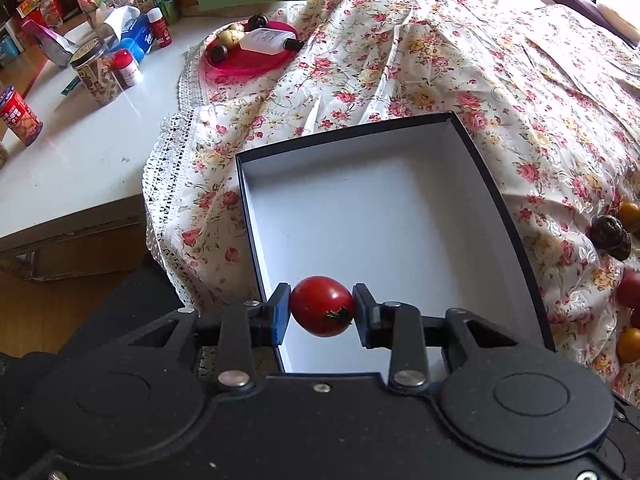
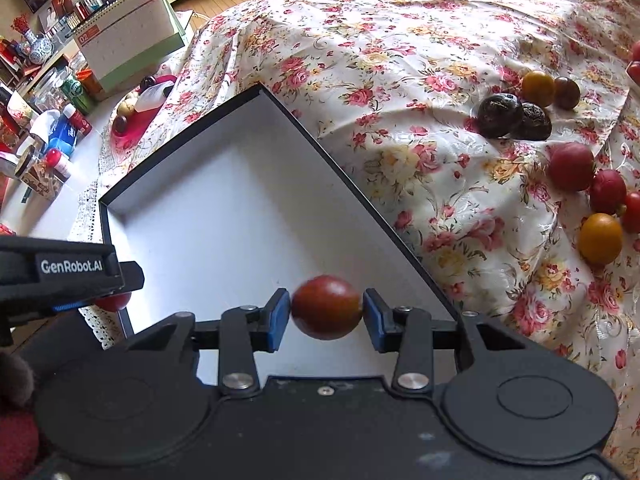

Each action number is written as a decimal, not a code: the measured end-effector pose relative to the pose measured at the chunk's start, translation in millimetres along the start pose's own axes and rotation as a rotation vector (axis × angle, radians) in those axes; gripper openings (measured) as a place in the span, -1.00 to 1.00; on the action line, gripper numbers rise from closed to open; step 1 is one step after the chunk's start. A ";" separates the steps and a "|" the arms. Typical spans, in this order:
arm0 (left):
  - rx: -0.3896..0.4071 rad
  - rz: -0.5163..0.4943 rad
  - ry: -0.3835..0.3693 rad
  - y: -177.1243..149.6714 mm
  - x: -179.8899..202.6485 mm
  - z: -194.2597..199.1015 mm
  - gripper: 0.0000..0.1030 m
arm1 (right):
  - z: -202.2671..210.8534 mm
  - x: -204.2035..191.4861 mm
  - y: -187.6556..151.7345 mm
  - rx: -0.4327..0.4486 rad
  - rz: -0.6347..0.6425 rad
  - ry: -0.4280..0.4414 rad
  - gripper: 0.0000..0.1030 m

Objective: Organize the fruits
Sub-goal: 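Carry both tomatoes over the white box and open both tools to drop them, then withdraw both open tools from the box back toward the fruits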

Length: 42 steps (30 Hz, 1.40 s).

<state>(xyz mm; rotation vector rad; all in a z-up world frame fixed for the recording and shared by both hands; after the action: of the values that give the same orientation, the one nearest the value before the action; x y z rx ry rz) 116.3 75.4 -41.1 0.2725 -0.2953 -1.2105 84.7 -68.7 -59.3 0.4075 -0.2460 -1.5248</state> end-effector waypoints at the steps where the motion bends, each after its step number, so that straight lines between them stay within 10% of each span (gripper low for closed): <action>1: 0.001 -0.003 -0.003 0.4 0.1 0.3 -0.16 | 0.9 0.6 0.1 0.006 -0.003 0.002 -0.17; 42: -0.057 -0.031 -0.009 -9.2 19.7 -15.3 -0.16 | 15.8 4.5 -8.6 0.005 0.003 0.036 -0.17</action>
<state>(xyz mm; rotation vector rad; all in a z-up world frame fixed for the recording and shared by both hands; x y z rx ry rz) 120.2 54.5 -57.1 0.2233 -0.2648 -1.2485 70.6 -74.7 -48.8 0.4385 -0.2220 -1.5128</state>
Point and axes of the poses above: each gripper's, at about its wrist camera, not at the fingertips, and z roughly against the way its jaws point, x to its right, y to its top, the point moved 4 cm from there along -z, roughly the way its jaws point, and after that the axes turned 12 degrees about z, right-handed, at the moved point
